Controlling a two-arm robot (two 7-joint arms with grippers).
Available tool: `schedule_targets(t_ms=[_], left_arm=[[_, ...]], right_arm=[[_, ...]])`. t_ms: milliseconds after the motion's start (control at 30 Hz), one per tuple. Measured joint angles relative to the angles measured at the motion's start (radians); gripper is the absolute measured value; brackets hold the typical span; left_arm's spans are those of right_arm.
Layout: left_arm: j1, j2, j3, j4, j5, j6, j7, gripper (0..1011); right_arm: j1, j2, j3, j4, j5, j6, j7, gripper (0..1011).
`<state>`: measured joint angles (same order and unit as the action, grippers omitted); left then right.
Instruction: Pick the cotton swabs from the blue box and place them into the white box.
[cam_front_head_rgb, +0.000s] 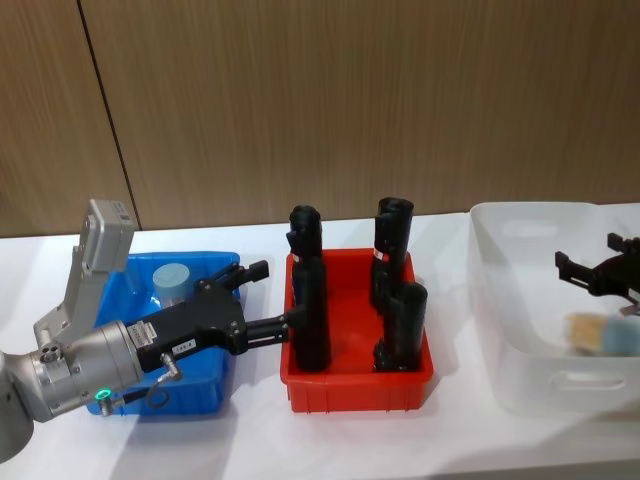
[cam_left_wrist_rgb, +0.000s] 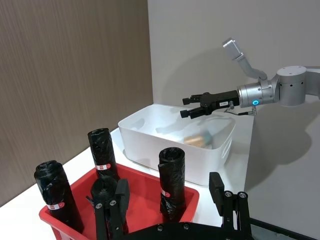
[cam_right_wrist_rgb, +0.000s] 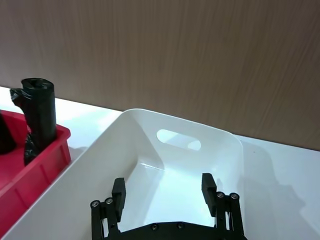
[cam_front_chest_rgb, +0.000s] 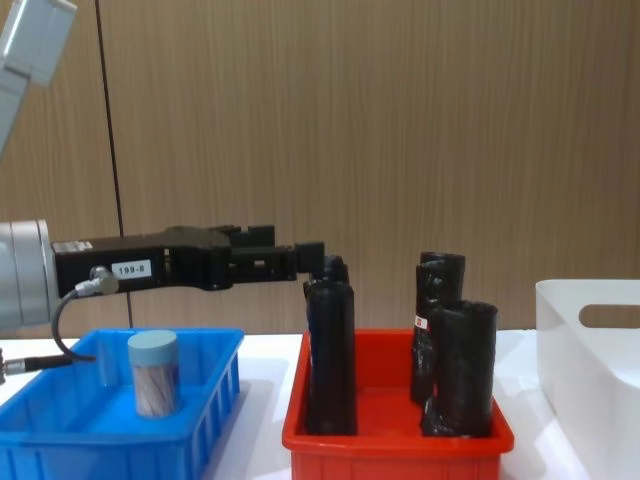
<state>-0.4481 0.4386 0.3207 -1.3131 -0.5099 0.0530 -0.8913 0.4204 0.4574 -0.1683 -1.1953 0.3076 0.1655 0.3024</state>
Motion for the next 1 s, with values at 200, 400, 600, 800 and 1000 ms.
schedule_targets(t_ms=[200, 400, 600, 800, 1000], left_arm=[[0.0, 0.0, 0.0, 0.0, 0.0, 0.0, 0.0, 1004], [0.003, -0.001, 0.002, -0.004, 0.004, 0.0, 0.012, 1004], [0.016, -0.004, 0.01, -0.023, 0.022, -0.002, 0.065, 1004], [0.032, -0.008, 0.02, -0.047, 0.046, -0.005, 0.134, 1004], [0.052, -0.013, 0.033, -0.076, 0.074, -0.009, 0.214, 1004]], right_arm=[[0.015, -0.002, 0.0, 0.025, -0.01, 0.004, 0.004, 1002], [0.008, -0.005, -0.001, 0.016, -0.01, 0.004, 0.002, 1002], [-0.028, -0.014, -0.006, -0.032, -0.011, -0.007, -0.017, 1002], [-0.084, -0.028, -0.013, -0.107, -0.012, -0.025, -0.048, 1002], [-0.143, -0.044, -0.02, -0.184, -0.013, -0.044, -0.08, 1002]])
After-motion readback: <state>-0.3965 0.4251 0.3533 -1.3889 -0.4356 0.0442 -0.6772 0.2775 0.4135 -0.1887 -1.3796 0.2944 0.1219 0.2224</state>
